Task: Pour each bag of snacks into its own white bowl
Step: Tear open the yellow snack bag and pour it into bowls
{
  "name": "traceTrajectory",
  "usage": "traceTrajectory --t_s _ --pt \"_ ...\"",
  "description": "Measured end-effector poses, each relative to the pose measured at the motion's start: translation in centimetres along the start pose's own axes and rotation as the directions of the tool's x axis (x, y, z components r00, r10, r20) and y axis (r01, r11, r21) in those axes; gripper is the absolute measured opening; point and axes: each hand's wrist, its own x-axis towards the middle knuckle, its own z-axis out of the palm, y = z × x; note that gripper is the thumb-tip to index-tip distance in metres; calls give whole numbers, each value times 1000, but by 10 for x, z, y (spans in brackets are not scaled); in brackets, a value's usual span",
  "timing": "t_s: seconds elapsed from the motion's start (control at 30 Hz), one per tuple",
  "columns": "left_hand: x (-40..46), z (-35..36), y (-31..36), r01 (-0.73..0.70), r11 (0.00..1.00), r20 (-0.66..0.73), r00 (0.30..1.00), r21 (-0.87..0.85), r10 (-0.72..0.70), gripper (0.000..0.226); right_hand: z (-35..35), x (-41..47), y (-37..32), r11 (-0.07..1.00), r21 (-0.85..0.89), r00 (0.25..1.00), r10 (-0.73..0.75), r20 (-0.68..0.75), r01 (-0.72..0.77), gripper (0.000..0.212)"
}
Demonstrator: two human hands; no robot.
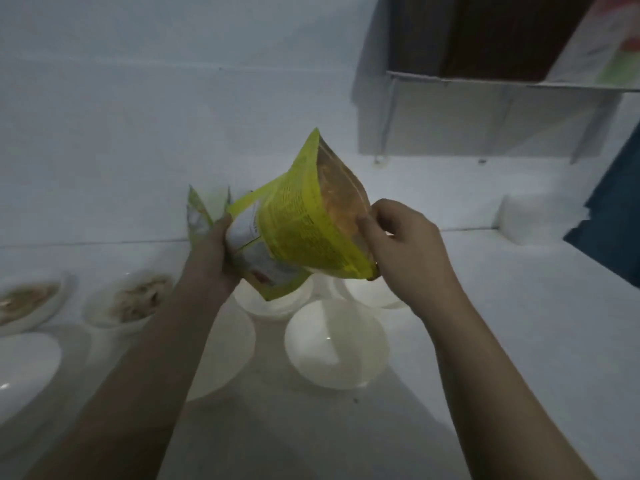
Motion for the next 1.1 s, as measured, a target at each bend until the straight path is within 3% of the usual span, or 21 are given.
traceTrajectory --t_s 0.17,0.3,0.57,0.77,1.1 --pt "21 -69 36 -153 984 -257 951 94 173 30 87 30 -1 997 -67 990 41 135 -32 29" --pt "41 -101 46 -252 943 -309 899 216 311 24 134 48 -10 986 90 981 124 150 -139 32" --pt "80 -125 38 -348 795 -255 816 497 518 26 192 84 -6 951 257 983 145 112 -169 33" --pt "108 -136 25 -342 777 -210 834 528 510 37 209 100 19 985 62 987 160 10 -161 13" --pt "118 -132 19 -421 646 -61 807 637 587 40 213 93 41 970 2 970 242 -25 -242 16"
